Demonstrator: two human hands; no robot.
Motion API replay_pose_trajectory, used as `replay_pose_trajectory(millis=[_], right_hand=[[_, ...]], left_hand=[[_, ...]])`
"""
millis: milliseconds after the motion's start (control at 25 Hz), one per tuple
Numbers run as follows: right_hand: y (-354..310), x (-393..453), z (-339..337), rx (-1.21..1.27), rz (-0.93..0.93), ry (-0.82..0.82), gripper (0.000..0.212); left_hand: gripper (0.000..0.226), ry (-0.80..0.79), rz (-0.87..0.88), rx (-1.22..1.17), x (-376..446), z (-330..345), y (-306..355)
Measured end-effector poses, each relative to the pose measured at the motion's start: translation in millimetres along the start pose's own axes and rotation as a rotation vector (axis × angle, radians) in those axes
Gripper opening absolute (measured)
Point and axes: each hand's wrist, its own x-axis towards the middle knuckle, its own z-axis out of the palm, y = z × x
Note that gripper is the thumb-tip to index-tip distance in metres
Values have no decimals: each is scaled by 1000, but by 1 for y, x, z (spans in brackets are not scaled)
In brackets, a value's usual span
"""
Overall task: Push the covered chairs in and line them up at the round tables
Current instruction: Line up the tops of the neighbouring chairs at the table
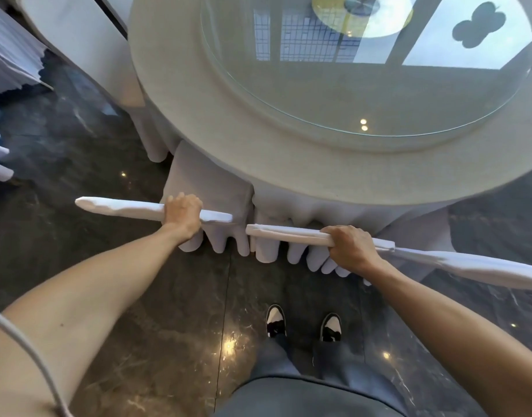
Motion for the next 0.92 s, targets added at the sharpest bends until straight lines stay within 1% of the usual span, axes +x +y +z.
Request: replay_pose_trajectory(millis=[120,280,440,480,600,680,720,800,840,920], right_hand=[[-2,1,0,1,17,18,39],[-1,0,-4,-14,39,-4,39],[3,0,-8,-3,32,-31,40],[3,1,-8,-2,27,-39,41],[2,1,-7,-1,28,-41,42],[3,2,-6,1,39,-43,42],[4,3,-6,-6,42,-45,43],[2,3,-5,-30,42,-57,45],[2,4,-3,-34,44,-58,46],[2,6,-4,-28,52,-61,47]], left_hand=[[11,-11,77,-8,-1,-8,-6],[24,-3,150,-78,-14,-7,-4],[36,-9,170,-191,-18,8,0],[35,-7,165,-220,-18,10,0],[21,18,138,-281,-11,9,-3],[9,42,141,-233,-9,8,-2],[9,34,166,-173,-6,8,2],[17,-41,195,-71,-4,12,14],[19,-70,176,-75,-2,14,19],[20,-87,118,-159,2,16,19]])
